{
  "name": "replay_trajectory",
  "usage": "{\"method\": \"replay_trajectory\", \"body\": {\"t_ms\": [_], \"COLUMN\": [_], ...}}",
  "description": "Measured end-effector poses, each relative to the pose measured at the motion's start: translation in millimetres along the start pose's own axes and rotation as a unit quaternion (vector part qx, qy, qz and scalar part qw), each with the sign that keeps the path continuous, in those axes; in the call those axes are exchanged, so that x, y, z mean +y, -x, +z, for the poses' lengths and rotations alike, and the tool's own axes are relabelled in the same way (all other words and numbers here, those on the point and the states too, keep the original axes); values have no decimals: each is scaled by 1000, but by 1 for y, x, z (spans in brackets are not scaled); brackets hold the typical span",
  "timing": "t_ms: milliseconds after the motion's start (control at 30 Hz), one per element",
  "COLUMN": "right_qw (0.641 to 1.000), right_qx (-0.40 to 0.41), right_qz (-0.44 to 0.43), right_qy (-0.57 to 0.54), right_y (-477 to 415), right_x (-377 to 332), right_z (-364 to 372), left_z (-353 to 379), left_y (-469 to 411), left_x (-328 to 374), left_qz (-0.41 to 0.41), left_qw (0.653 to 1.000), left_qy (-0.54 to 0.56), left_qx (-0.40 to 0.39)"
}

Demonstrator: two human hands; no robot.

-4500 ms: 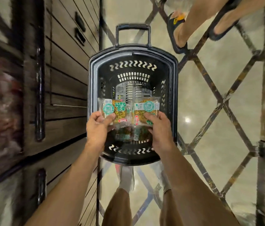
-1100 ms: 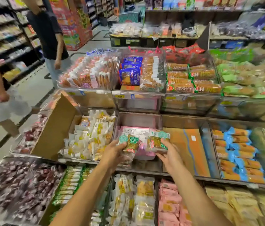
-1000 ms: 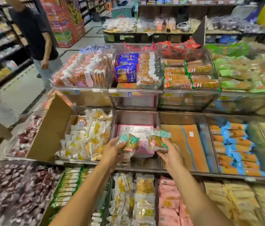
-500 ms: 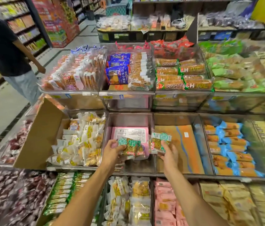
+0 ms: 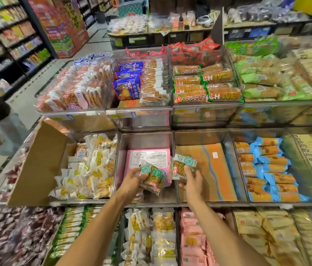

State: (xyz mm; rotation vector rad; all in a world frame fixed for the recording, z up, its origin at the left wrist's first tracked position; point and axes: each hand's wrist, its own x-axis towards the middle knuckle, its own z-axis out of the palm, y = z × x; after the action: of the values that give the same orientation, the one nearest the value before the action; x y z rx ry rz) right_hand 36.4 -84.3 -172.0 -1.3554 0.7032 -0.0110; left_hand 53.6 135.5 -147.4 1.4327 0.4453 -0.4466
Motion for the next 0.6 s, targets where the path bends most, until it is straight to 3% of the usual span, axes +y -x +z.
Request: {"method": "replay_trajectory", "body": {"t_ms": [100, 200, 300, 433, 600], "right_qw": [1000, 1000, 1000, 1000, 999], "right_qx": [2, 11, 6, 1, 4], "right_qz": [-8, -18, -9, -4, -12], "right_qy": [3, 3, 13, 23, 32], "right_y": [3, -8, -23, -10, -17], "right_x": [-1, 14, 31, 18, 26], "right_z": [1, 3, 3, 4, 4], "left_z": [3, 5, 10, 14, 24], "left_y": [2, 4, 4, 4, 10], "left_x": [1, 7, 15, 17, 27], "left_qz": [-35, -13, 32, 47, -27], "left_qw": [997, 989, 976, 925, 924], "left_qy": [-1, -35, -144, -286, -305], "left_qx": [-61, -144, -160, -245, -228]}}
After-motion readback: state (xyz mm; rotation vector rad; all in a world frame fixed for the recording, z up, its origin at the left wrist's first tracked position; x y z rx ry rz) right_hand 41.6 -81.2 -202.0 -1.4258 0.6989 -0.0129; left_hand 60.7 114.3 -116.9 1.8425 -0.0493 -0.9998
